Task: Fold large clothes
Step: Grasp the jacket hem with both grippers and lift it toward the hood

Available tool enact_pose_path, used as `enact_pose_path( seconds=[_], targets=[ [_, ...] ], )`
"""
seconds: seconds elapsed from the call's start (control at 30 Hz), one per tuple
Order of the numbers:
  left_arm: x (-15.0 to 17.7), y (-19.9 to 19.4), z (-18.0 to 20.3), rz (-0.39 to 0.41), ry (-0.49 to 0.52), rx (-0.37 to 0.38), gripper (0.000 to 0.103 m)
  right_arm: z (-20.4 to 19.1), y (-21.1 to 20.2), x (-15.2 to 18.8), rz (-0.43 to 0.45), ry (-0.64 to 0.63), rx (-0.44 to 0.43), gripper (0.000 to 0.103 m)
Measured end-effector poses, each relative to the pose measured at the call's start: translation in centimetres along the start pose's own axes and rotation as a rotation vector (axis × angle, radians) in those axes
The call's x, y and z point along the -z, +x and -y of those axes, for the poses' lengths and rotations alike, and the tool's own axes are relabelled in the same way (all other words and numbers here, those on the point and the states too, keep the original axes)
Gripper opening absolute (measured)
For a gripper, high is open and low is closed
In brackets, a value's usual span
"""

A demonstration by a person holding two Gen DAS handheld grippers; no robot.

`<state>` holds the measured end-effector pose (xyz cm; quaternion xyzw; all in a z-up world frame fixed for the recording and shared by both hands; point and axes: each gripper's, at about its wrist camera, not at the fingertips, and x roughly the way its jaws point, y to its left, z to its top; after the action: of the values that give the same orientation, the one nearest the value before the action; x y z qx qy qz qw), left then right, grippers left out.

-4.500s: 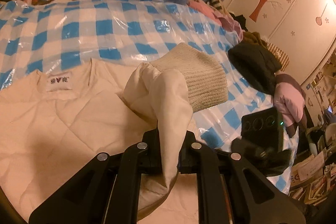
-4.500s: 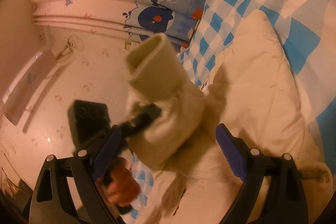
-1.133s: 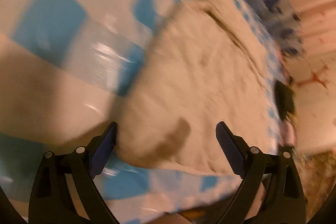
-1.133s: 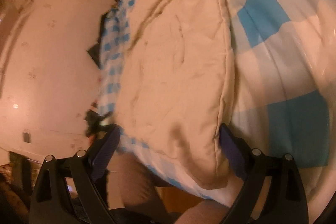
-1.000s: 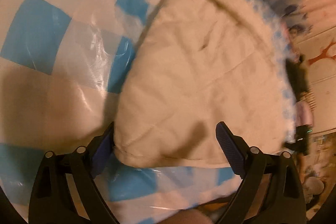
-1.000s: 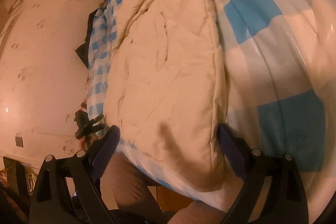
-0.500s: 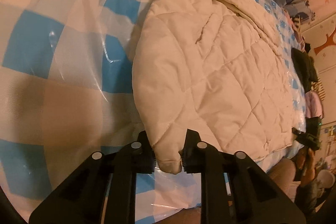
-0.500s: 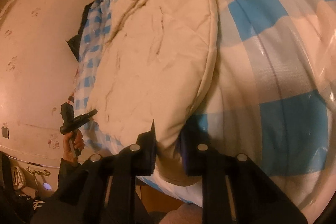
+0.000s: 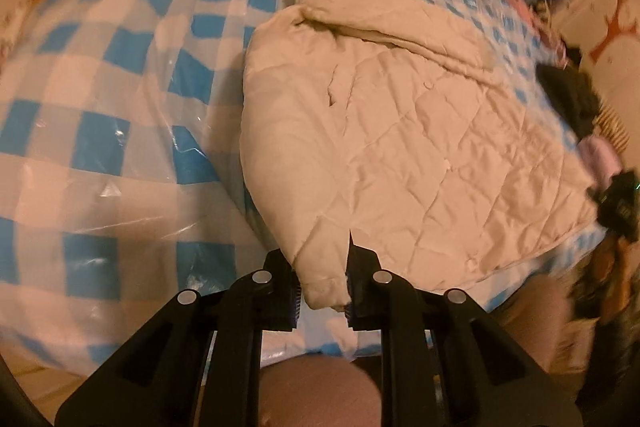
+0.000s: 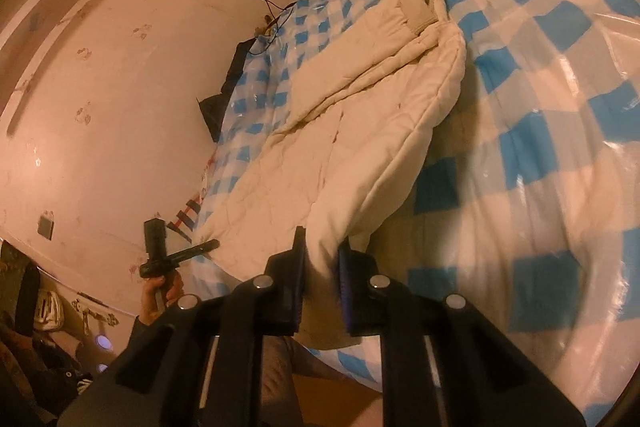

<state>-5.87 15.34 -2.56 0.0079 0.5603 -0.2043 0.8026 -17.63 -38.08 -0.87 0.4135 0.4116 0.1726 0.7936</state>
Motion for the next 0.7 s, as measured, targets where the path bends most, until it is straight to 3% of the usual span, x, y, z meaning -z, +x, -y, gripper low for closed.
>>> enact_pose_path(
  seconds=[0.1,0.23,0.33,0.47,0.57,0.63,0.67,0.7],
  targets=[
    [0.5,-0.7,1.5,0.016,0.053,-0.067,0.015,1.4,-1.1,1.0,-0.001,0.025,0.005,0.015],
    [1.6,-1.1,2.4,0.017,0.084,-0.091,0.015,3.0,-2.5,2.5,0.008,0.056,-0.016,0.015],
    [2.2,-1.3,1.8,0.003,0.07,-0.058,0.015,3.4,-3.5,3.6,0.007,0.062,-0.034,0.015],
    [3.1,-2.3,-0.6,-0.017,0.001,0.044,0.015,2.7,-5.2,5.0,-0.001,0.049,-0.064,0.015],
    [3.9,-1.5,-2.2,-0.065,0.0,0.048,0.018,3.3,-5.6,5.6,-0.058,0.059,-0.051,0.016],
    [4.4,0.4,-4.0,-0.115,-0.022,0.024,0.031,5.1,-5.2,5.7,-0.088,0.107,-0.002,0.031],
    [4.2,1.1,-4.7,-0.128,-0.038,0.023,0.035,5.9,-5.2,5.8,-0.091,0.126,0.008,0.057],
    [4.5,2.1,-6.0,-0.141,-0.069,0.026,0.039,6.7,-5.1,5.9,-0.088,0.15,0.025,0.07]
  ],
)
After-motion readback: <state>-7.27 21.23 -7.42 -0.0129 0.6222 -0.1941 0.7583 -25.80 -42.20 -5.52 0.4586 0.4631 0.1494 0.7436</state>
